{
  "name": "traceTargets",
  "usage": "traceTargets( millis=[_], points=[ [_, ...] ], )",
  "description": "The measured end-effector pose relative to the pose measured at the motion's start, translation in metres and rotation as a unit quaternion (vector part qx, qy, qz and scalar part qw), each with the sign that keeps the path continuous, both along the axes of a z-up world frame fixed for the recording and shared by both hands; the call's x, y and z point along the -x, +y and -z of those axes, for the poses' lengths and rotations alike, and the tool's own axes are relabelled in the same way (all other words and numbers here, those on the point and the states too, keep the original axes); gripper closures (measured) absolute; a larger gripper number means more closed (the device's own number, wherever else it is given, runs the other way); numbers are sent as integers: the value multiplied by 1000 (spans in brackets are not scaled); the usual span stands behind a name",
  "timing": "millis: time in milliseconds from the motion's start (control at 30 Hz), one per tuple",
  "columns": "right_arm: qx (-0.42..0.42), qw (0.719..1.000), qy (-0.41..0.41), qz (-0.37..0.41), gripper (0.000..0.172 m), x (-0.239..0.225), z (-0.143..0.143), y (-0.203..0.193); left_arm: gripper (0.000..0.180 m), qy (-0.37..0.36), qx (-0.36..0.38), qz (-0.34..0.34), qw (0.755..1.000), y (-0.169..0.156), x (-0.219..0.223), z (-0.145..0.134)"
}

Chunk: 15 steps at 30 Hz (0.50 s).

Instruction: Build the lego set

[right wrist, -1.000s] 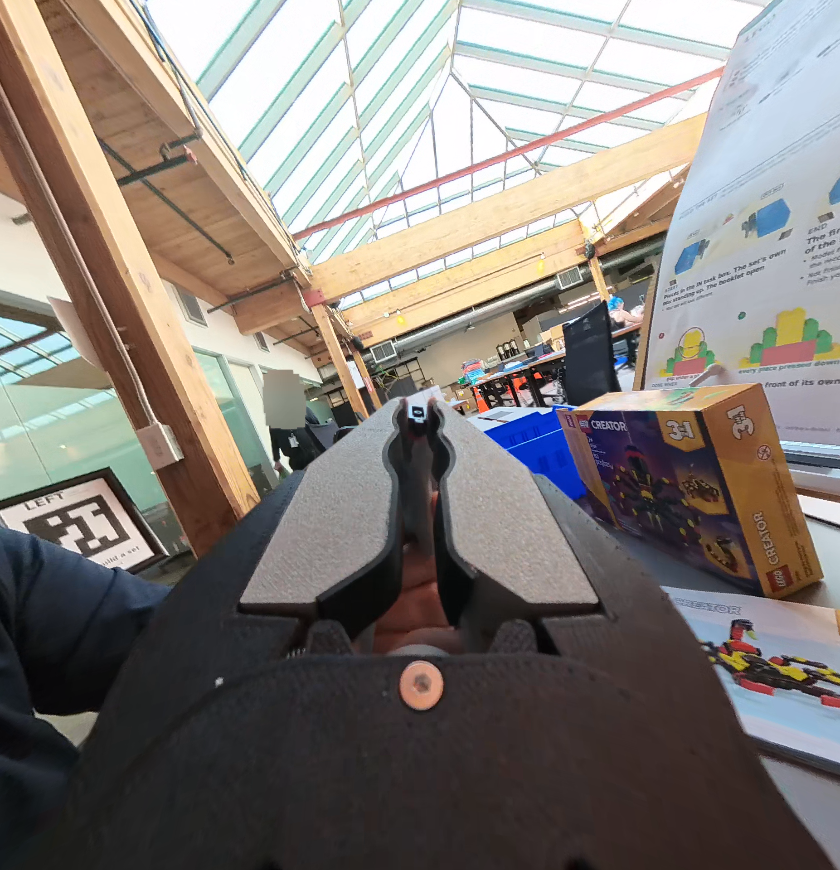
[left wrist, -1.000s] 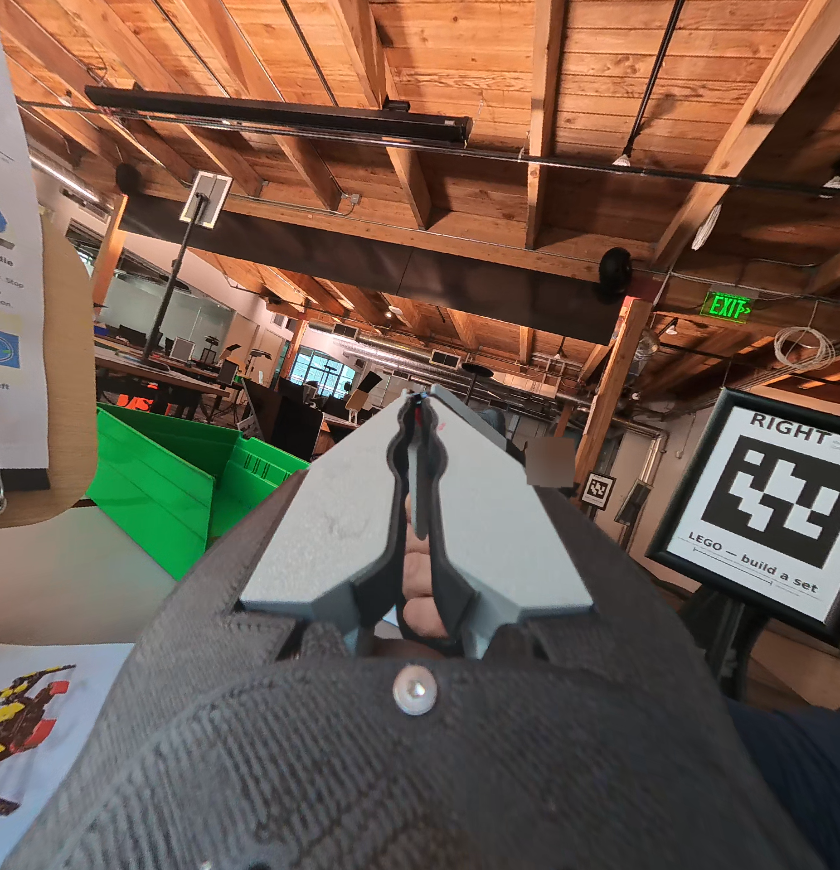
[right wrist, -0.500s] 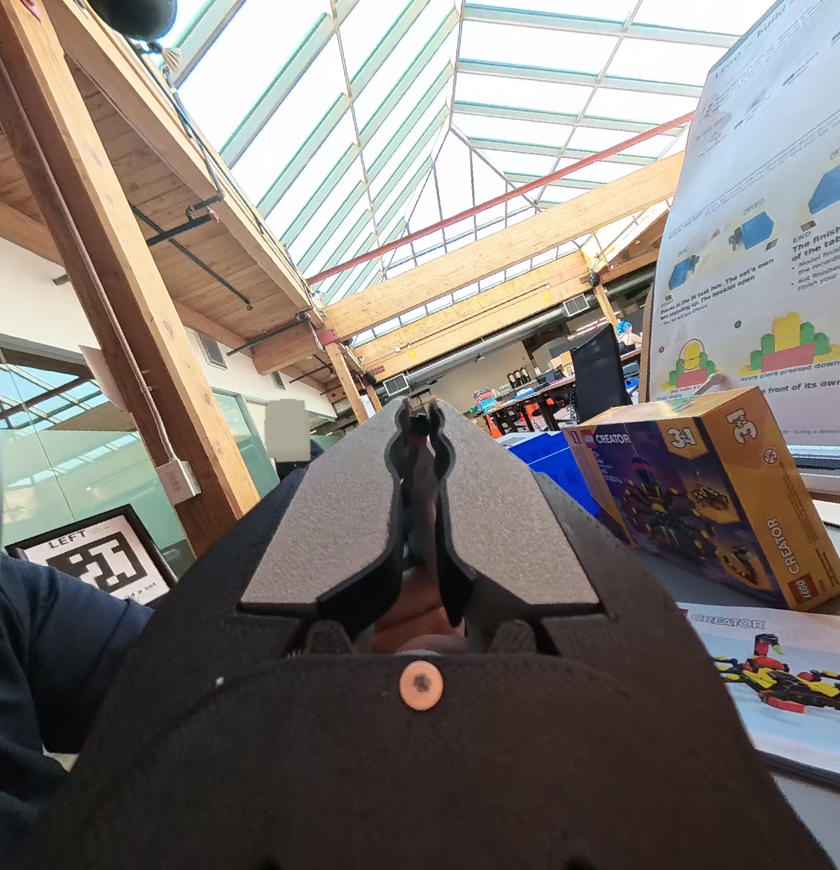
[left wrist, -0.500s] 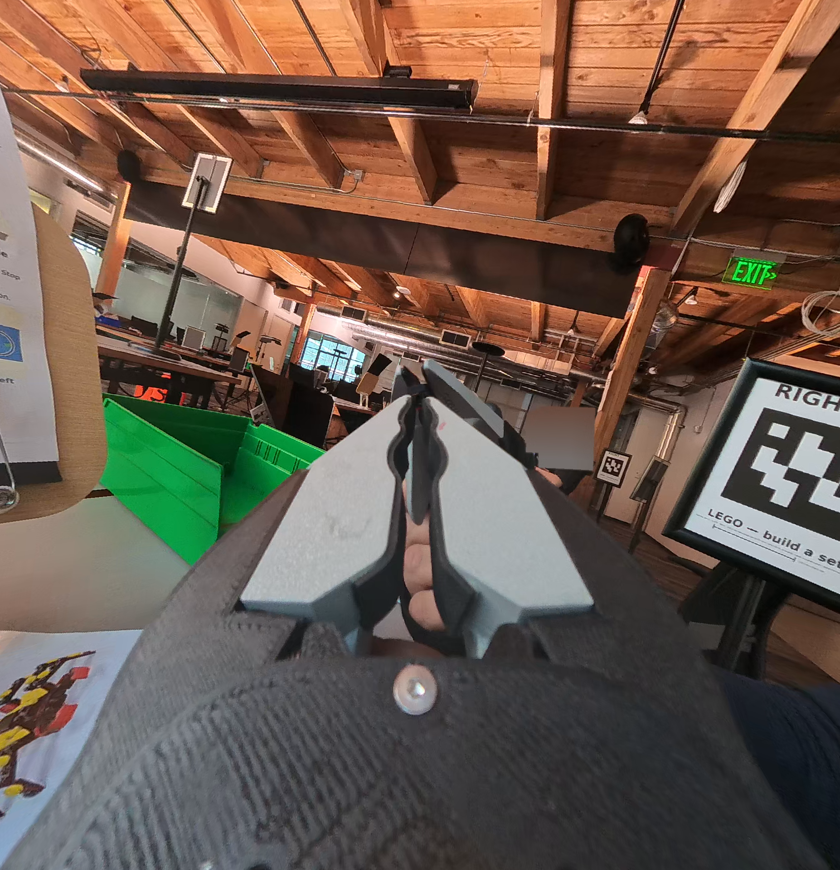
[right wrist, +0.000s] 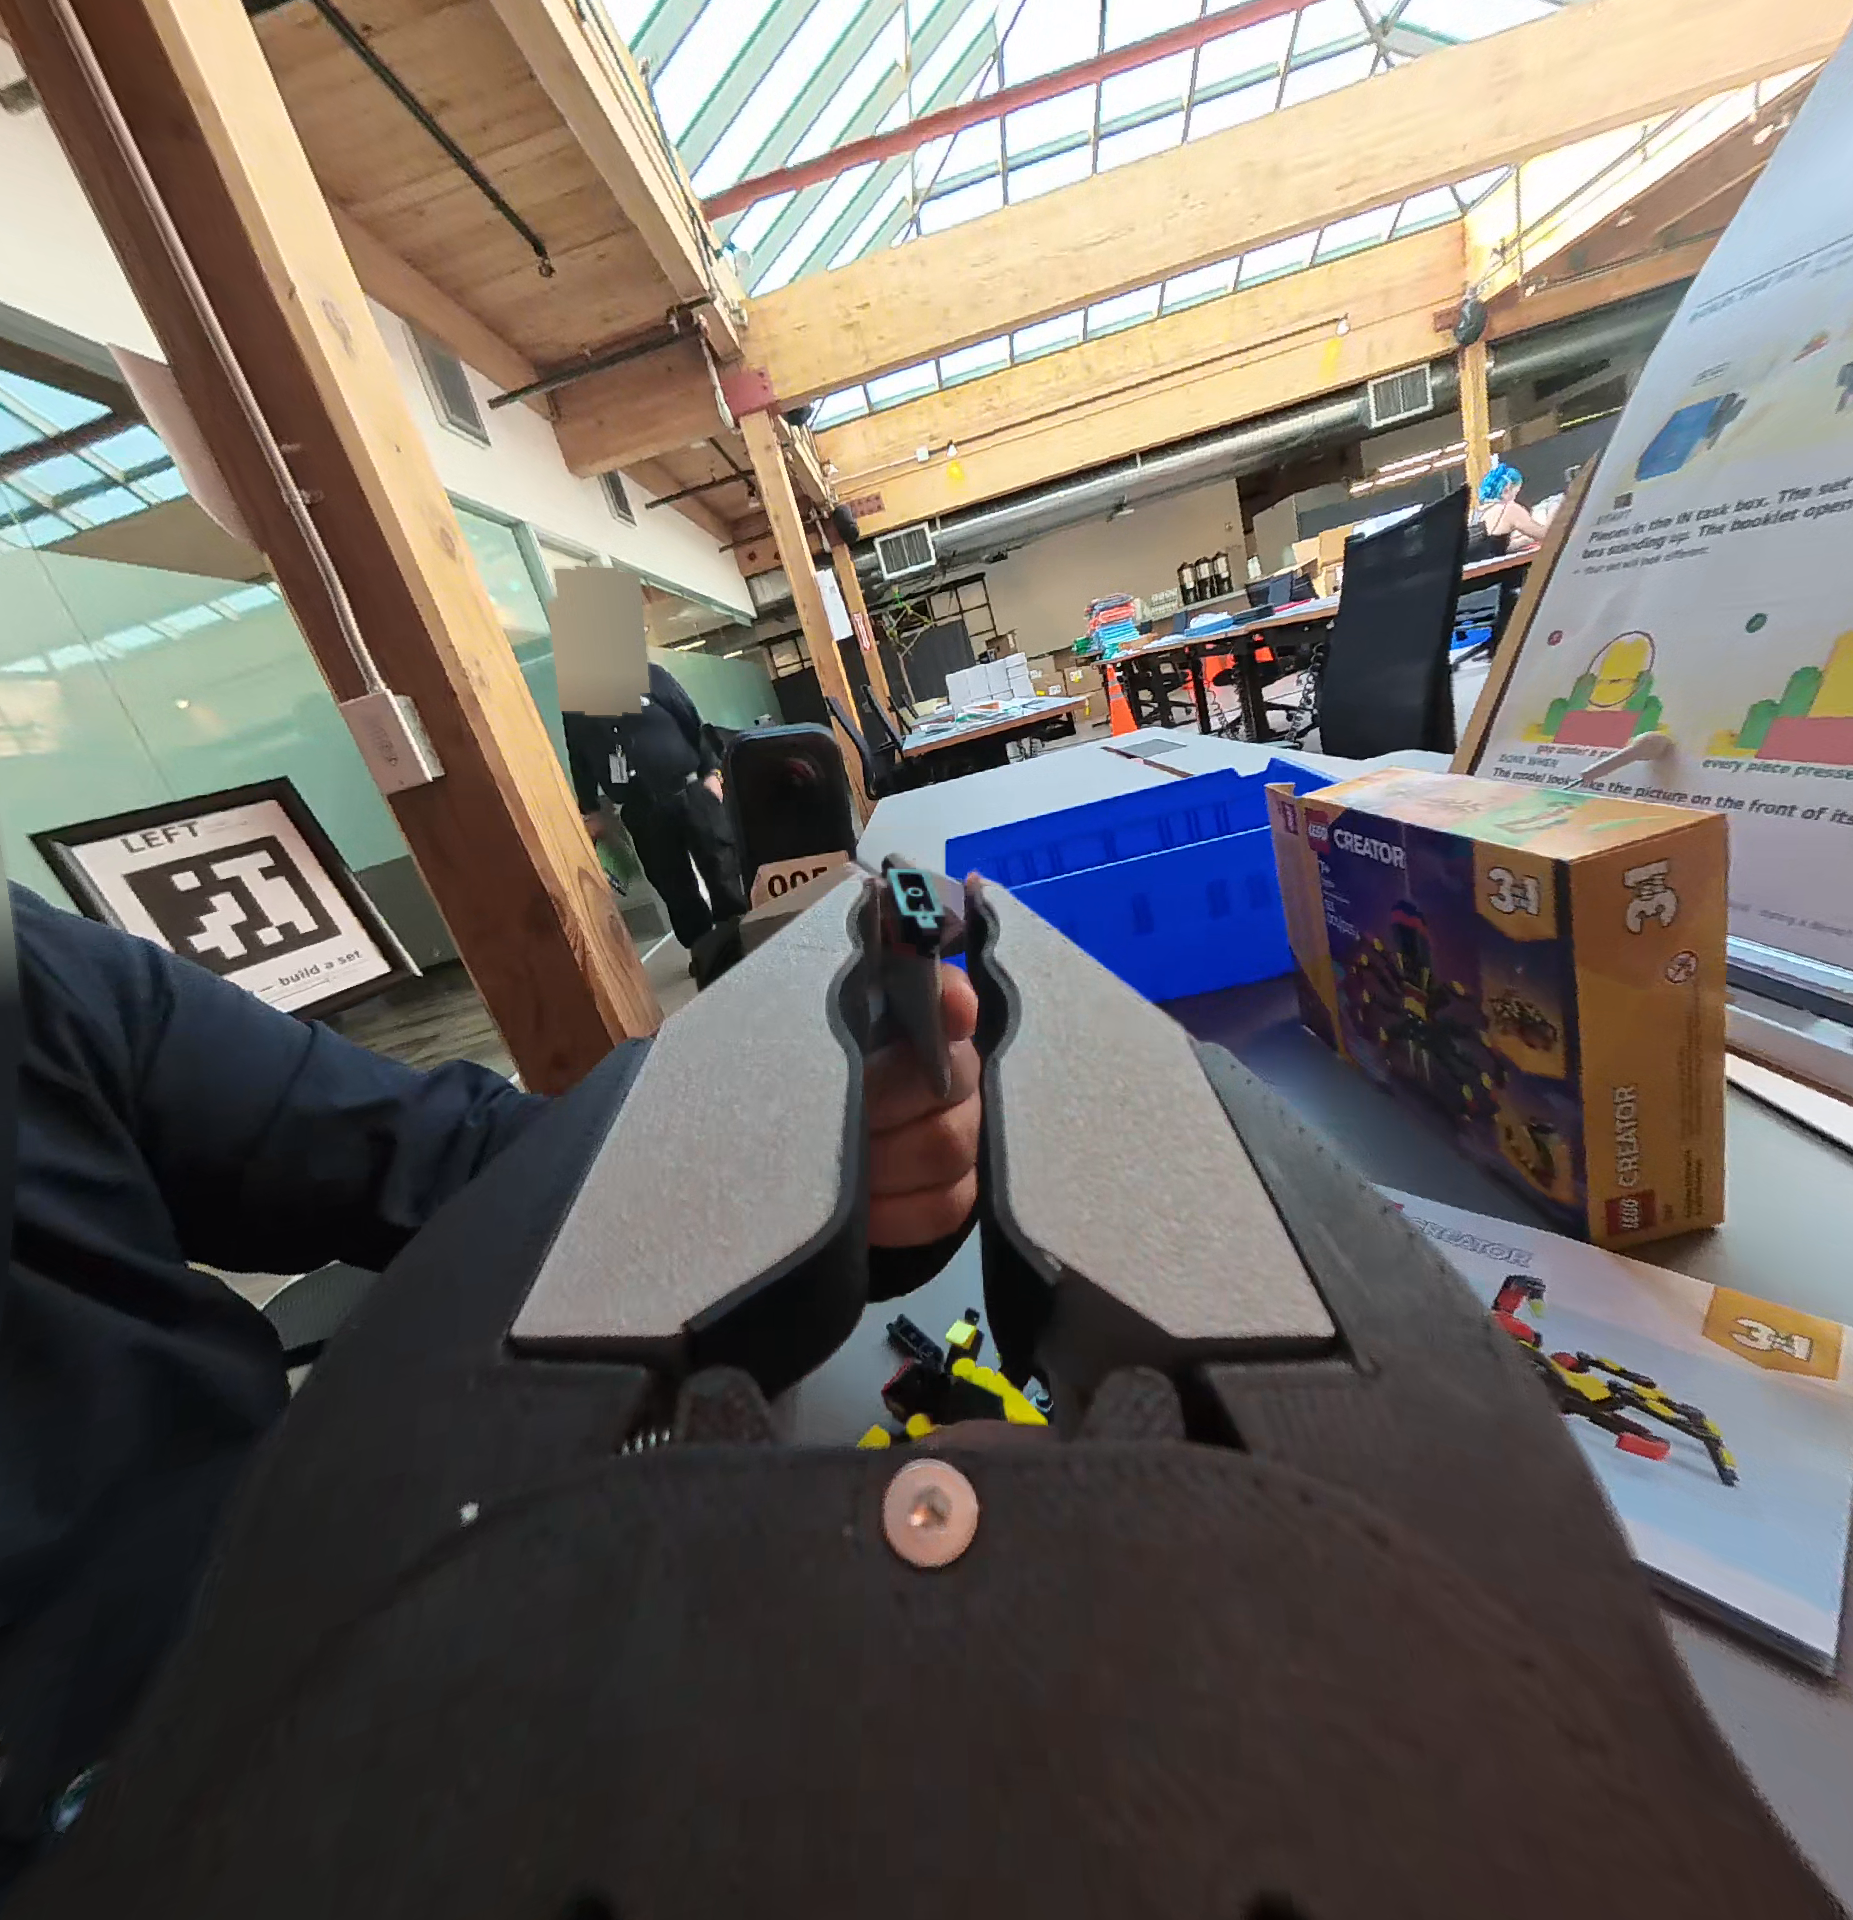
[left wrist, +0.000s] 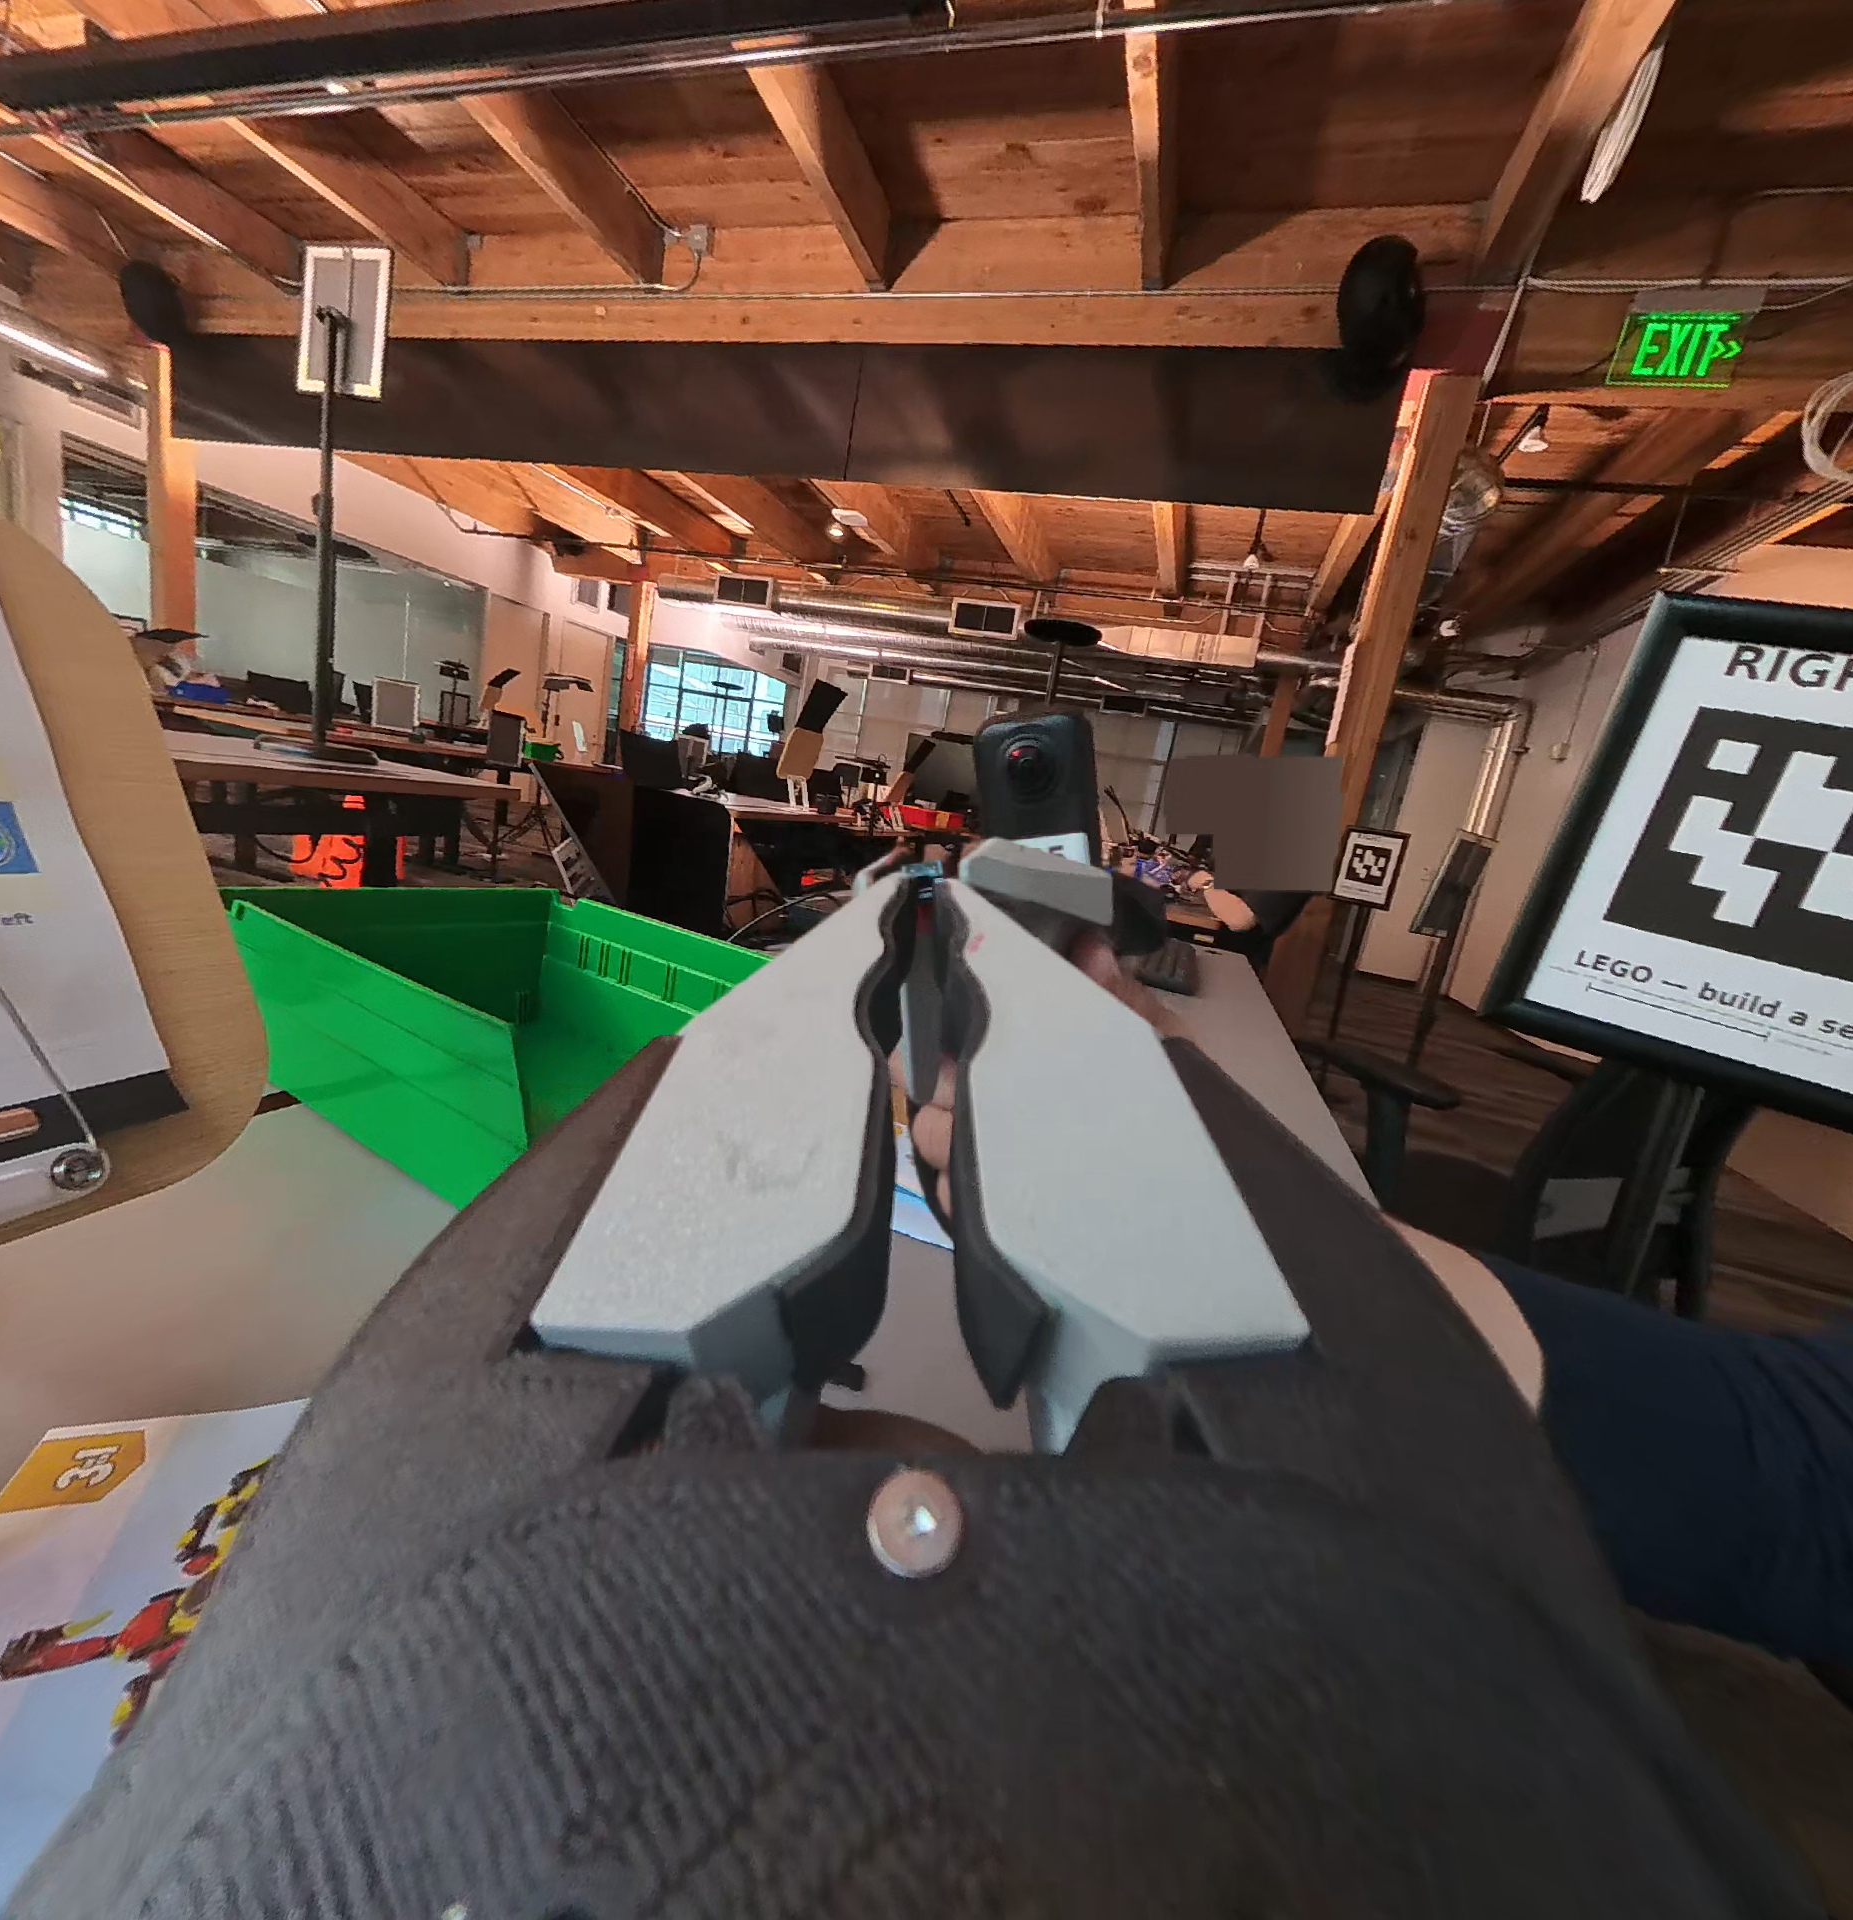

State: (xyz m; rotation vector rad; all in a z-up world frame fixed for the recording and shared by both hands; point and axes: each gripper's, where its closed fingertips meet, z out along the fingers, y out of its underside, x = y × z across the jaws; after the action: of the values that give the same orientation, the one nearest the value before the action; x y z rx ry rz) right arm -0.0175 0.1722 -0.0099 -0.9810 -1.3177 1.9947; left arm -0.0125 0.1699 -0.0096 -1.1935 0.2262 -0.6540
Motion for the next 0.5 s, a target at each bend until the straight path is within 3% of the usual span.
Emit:
traceTargets(
  millis=[500],
  points=[
    [-12, 1000, 17, -14, 166, -3, -2, -8, 180, -1, 5, 18, 1000, -1, -6, 1]
  ],
)
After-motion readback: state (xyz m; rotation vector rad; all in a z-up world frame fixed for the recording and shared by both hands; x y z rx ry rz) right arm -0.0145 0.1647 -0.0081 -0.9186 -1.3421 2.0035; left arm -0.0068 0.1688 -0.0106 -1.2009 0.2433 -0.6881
